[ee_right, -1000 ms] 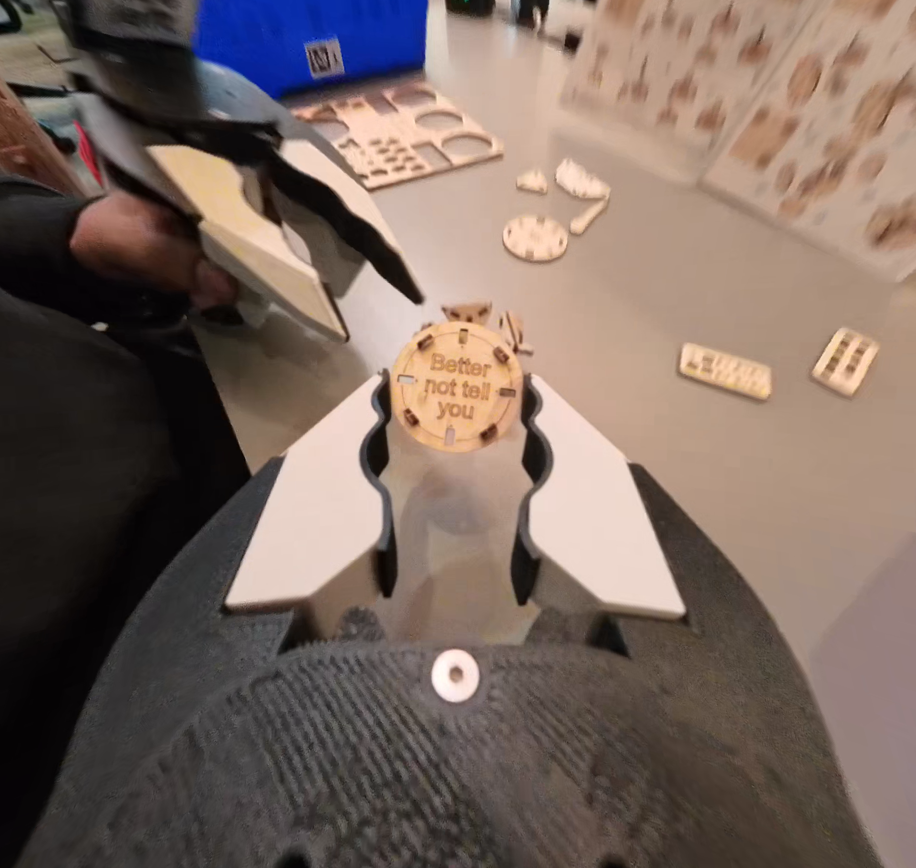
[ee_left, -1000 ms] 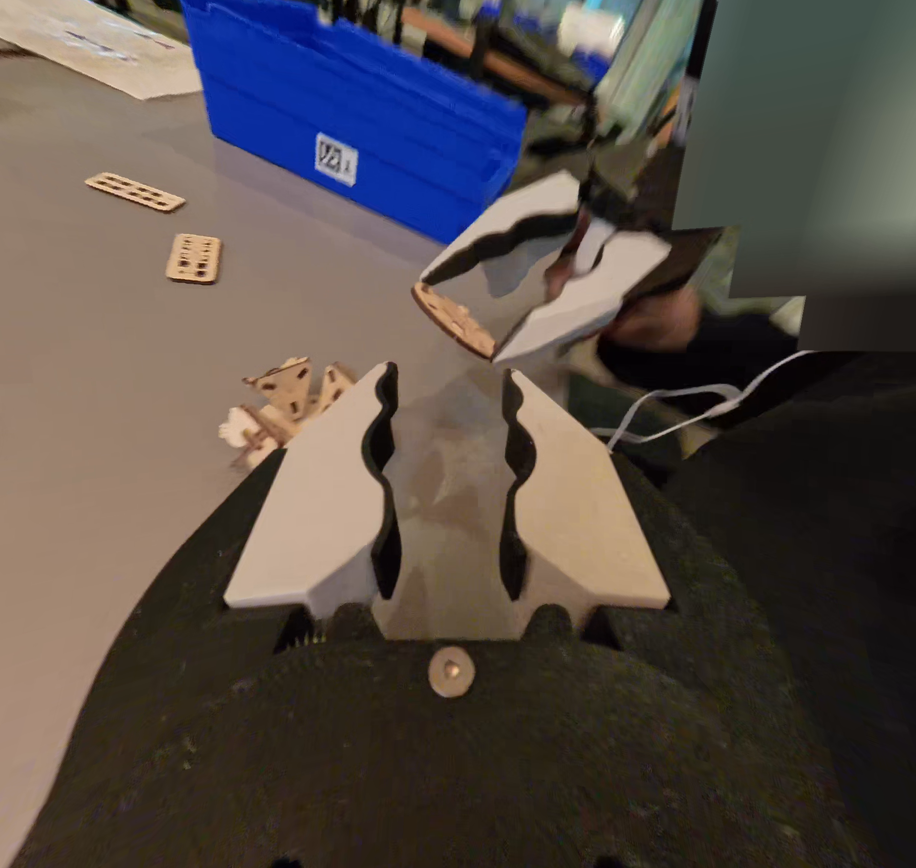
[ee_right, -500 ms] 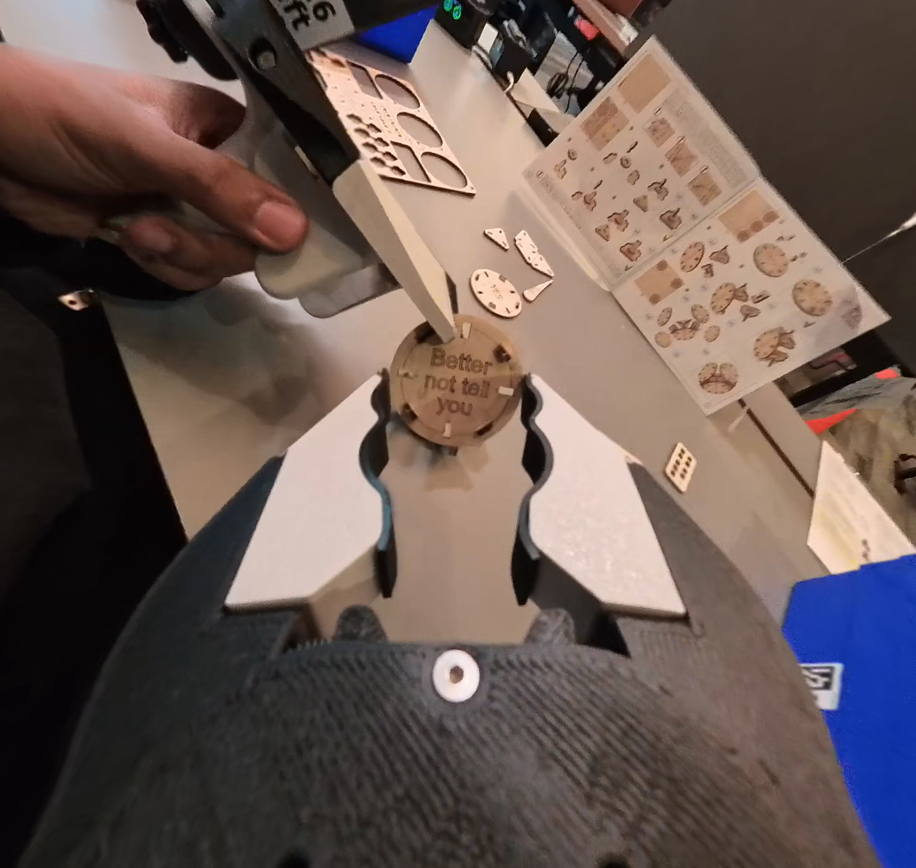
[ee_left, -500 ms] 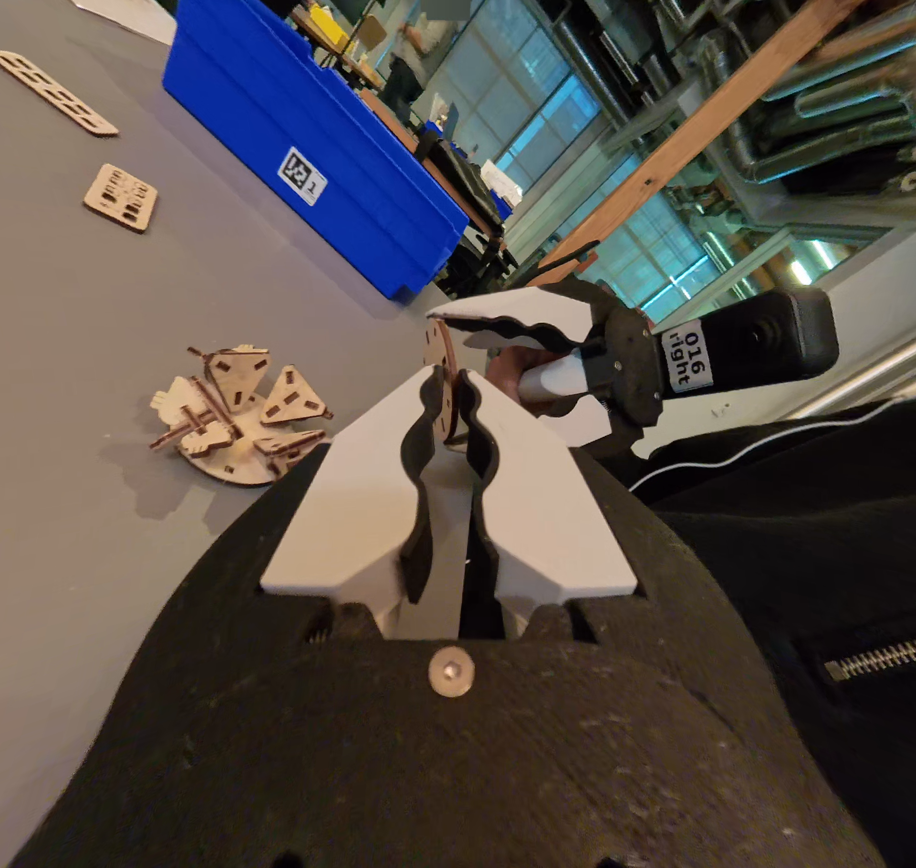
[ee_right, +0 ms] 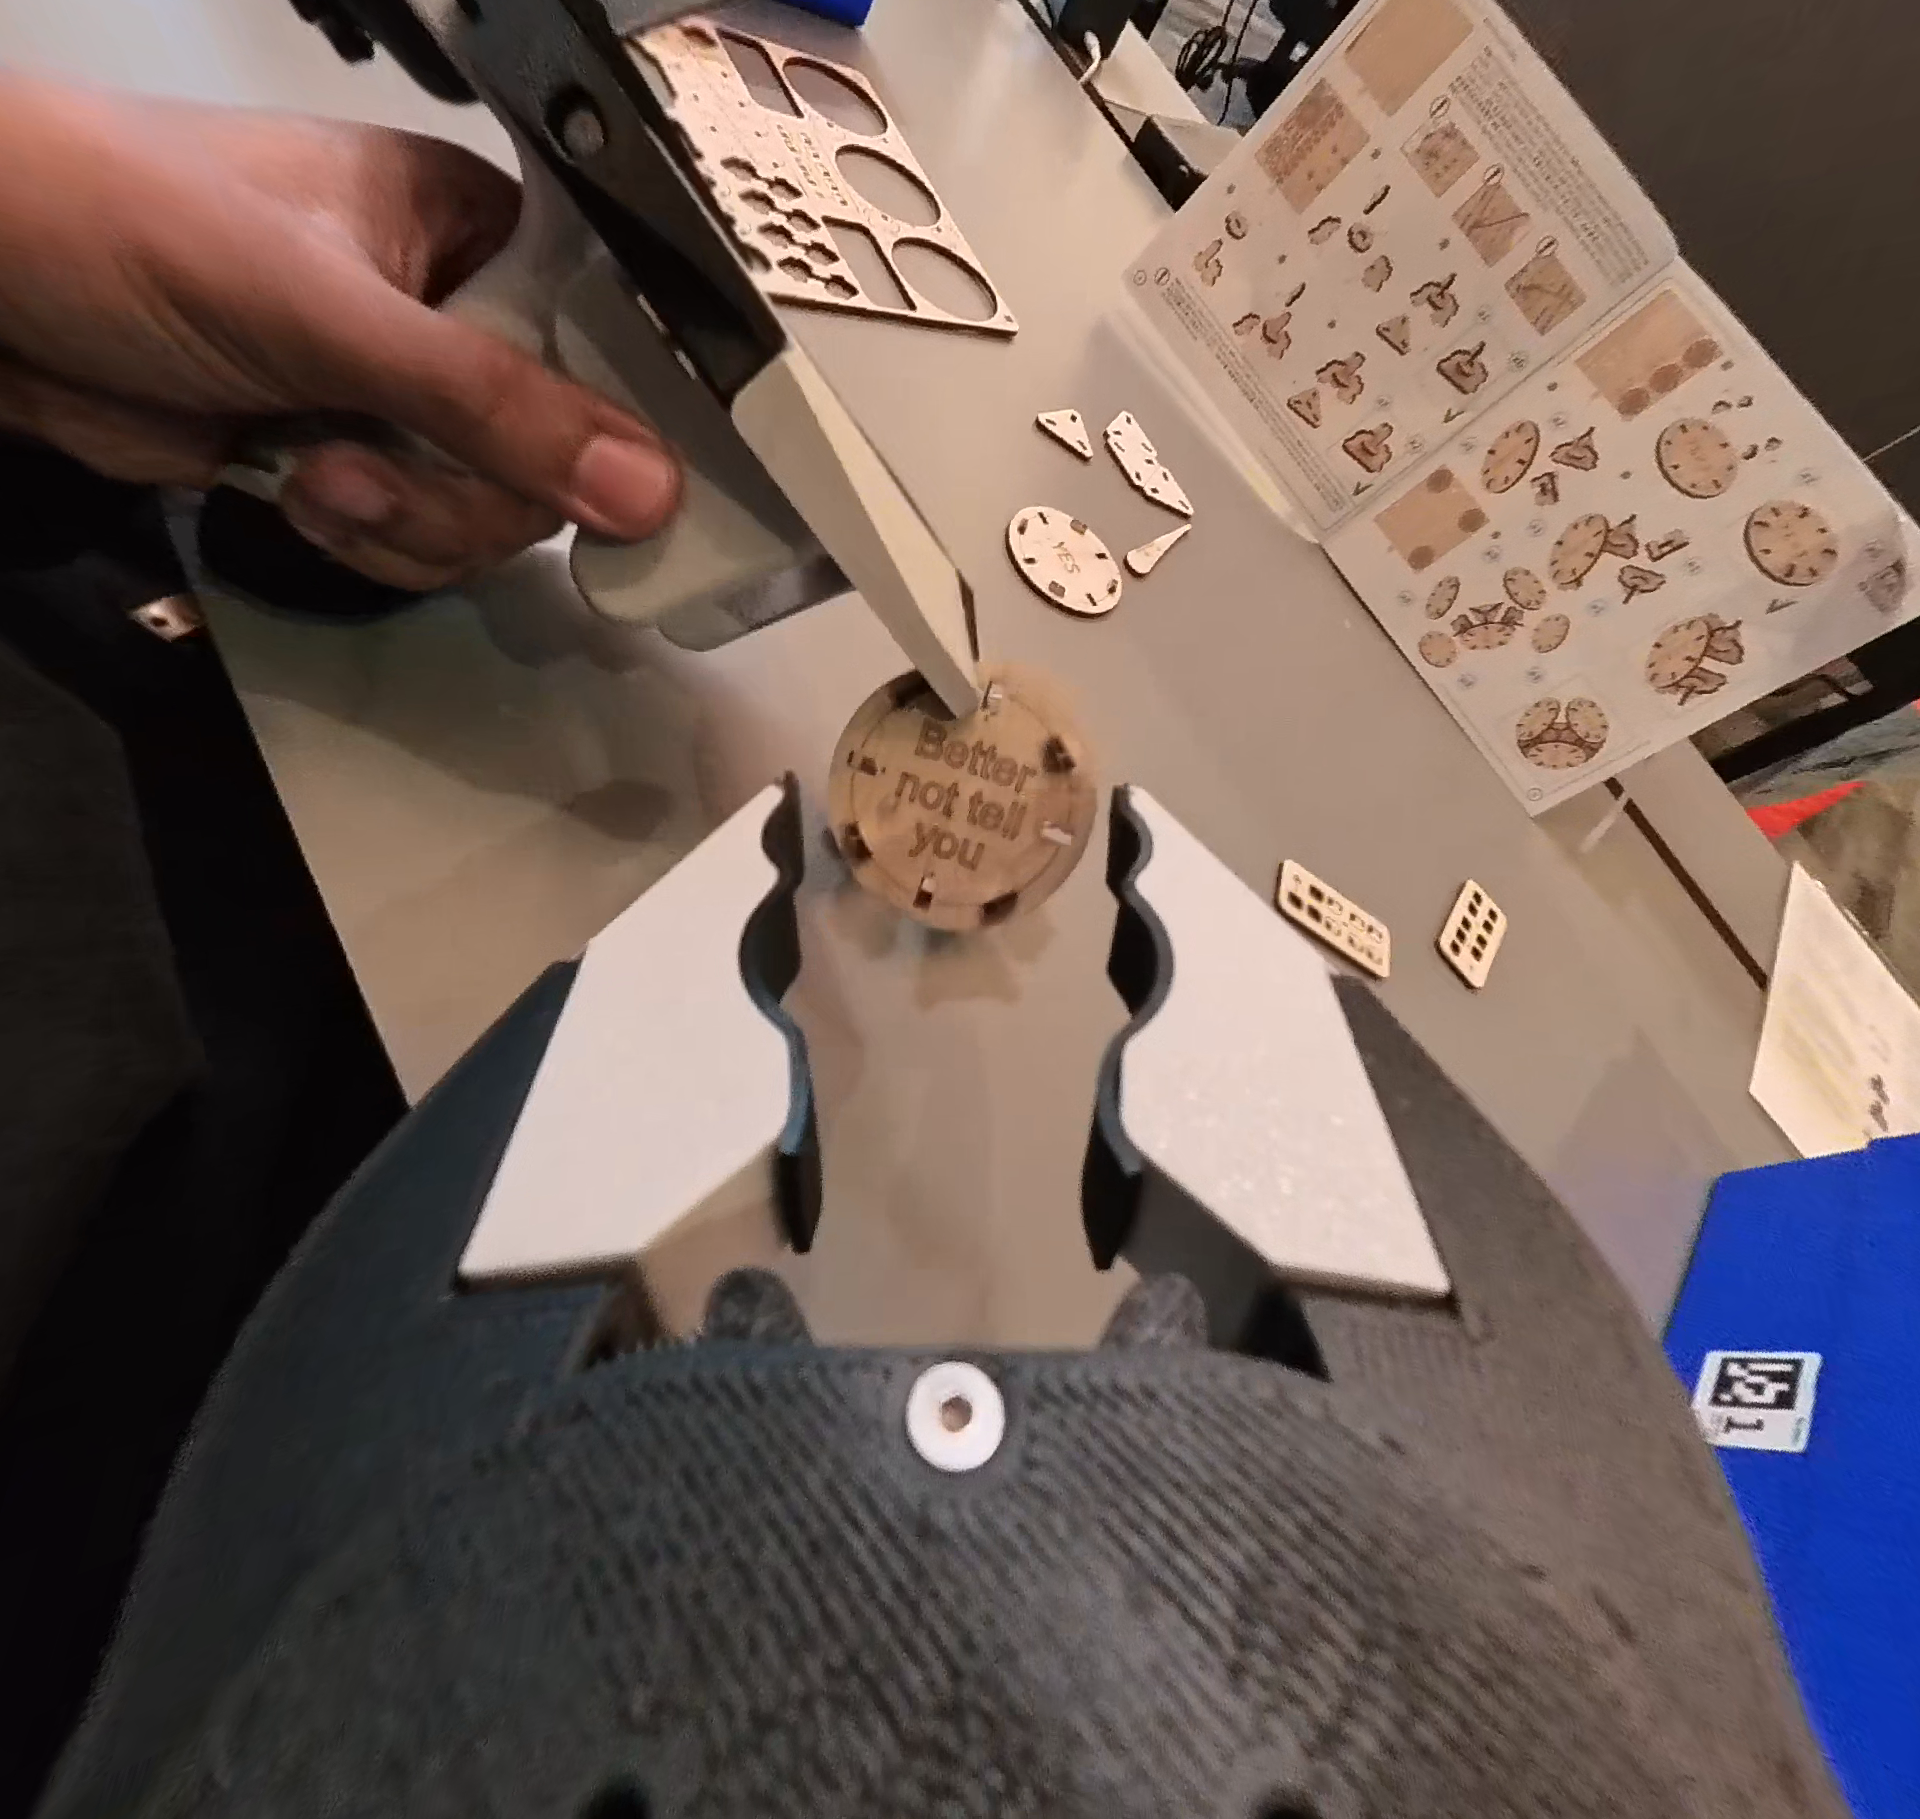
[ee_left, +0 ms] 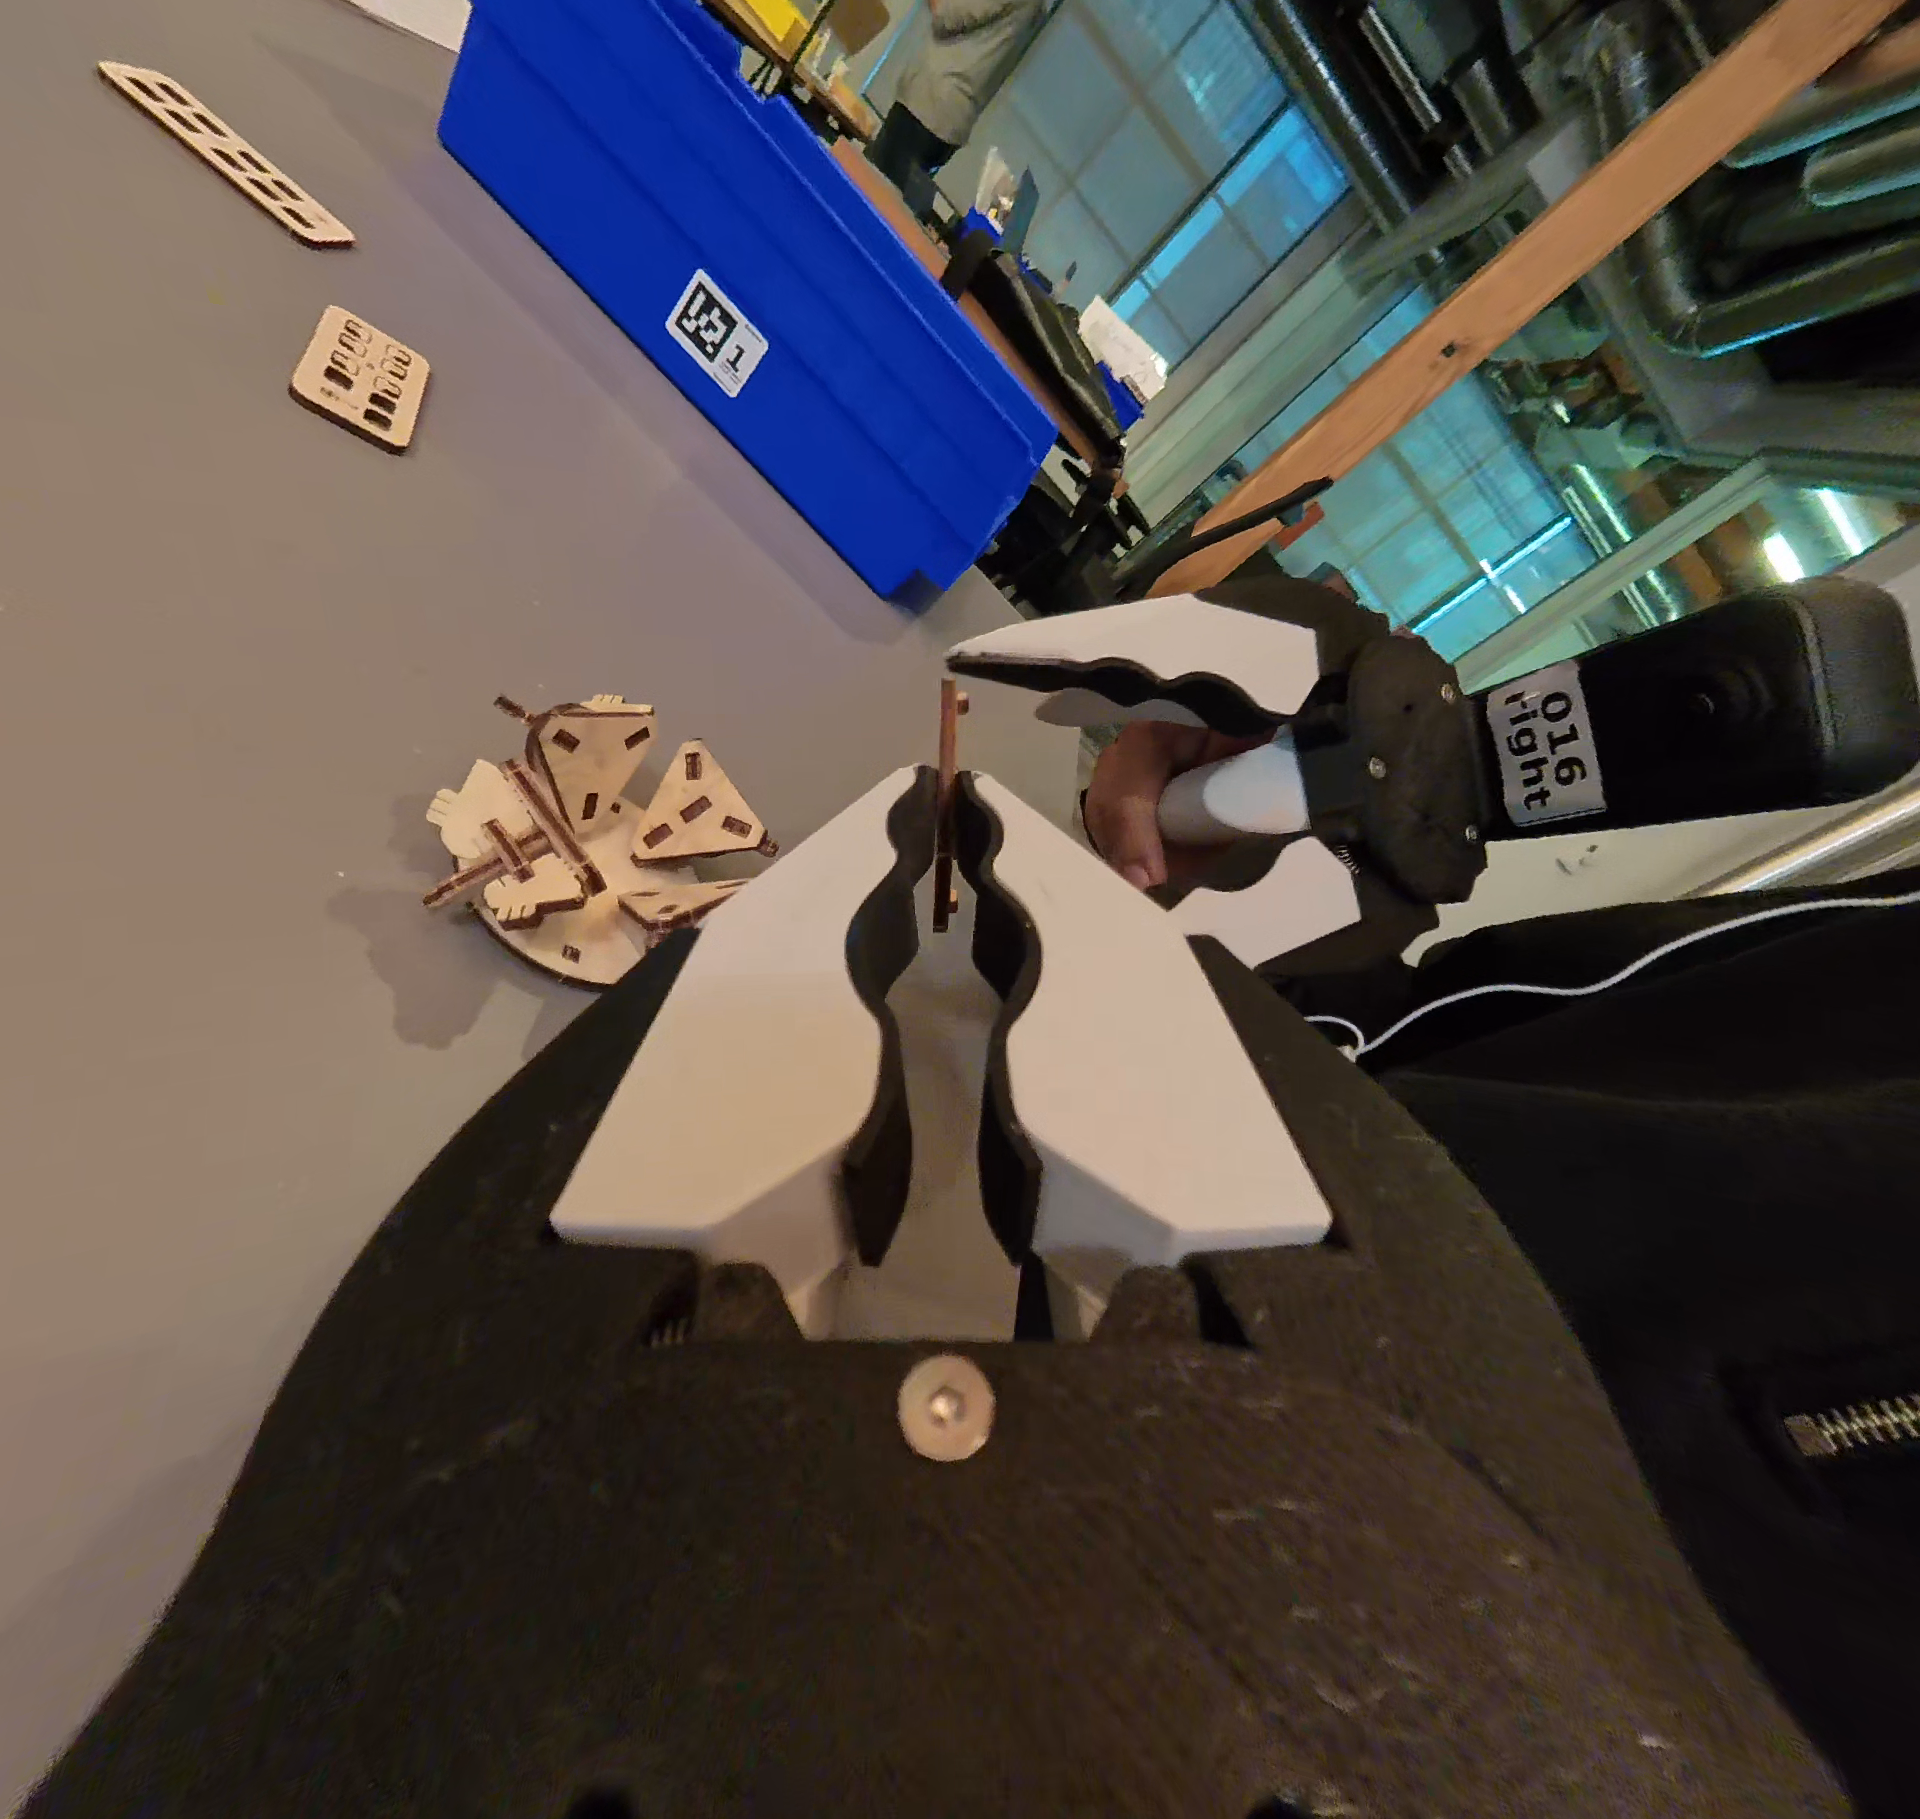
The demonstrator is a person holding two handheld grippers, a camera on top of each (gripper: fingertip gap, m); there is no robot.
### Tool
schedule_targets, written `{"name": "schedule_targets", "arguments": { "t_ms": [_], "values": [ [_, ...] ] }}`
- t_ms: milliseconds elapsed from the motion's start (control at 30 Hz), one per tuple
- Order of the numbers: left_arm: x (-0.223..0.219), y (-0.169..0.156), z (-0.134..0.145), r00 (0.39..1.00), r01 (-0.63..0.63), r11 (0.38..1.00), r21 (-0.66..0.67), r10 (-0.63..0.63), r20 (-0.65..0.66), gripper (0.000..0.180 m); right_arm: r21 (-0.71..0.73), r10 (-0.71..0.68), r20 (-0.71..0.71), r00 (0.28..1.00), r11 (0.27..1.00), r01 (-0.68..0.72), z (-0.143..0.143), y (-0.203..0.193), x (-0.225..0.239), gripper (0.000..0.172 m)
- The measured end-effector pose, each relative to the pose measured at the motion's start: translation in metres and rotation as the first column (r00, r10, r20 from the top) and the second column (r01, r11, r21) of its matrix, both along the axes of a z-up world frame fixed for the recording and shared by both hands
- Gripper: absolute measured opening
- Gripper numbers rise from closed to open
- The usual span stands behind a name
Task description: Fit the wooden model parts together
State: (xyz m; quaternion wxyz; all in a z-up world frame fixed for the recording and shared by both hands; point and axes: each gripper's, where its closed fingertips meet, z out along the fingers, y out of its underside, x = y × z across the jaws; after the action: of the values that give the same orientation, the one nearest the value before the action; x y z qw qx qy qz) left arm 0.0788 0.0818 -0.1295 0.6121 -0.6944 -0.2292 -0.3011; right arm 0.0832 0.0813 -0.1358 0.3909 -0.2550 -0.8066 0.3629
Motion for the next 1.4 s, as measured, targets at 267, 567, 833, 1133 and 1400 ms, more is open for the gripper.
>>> {"name": "schedule_targets", "arguments": {
  "t_ms": [267, 567, 833, 1133, 1400],
  "values": [
    [0.004, 0.001, -0.002, 1.000, 0.010, 1.000, -0.004, -0.010, 0.005, 0.000, 0.088, -0.019, 0.006, 1.000, 0.996, 0.018, -0.007, 0.000, -0.002, 0.052],
    [0.003, -0.005, 0.011, 1.000, 0.007, 0.997, 0.073, -0.007, -0.005, 0.020, 0.051, -0.031, 0.011, 0.999, 0.998, 0.031, -0.004, 0.005, -0.004, 0.052],
    [-0.019, -0.021, -0.008, 0.971, -0.107, 0.991, -0.080, 0.087, -0.225, 0.022, -0.237, -0.086, 0.120, 0.989, 0.965, 0.112, 0.002, 0.051, -0.005, 0.052],
    [-0.003, -0.008, -0.033, 0.929, -0.070, 0.956, -0.286, -0.041, -0.367, 0.033, -0.121, 0.019, 0.052, 0.998, 0.993, -0.012, -0.019, 0.013, -0.004, 0.052],
    [-0.008, -0.012, -0.030, 0.952, -0.031, 0.968, -0.251, -0.047, -0.302, 0.040, 0.026, 0.025, 0.026, 0.999, 0.999, -0.026, -0.042, 0.004, -0.009, 0.052]
  ]
}}
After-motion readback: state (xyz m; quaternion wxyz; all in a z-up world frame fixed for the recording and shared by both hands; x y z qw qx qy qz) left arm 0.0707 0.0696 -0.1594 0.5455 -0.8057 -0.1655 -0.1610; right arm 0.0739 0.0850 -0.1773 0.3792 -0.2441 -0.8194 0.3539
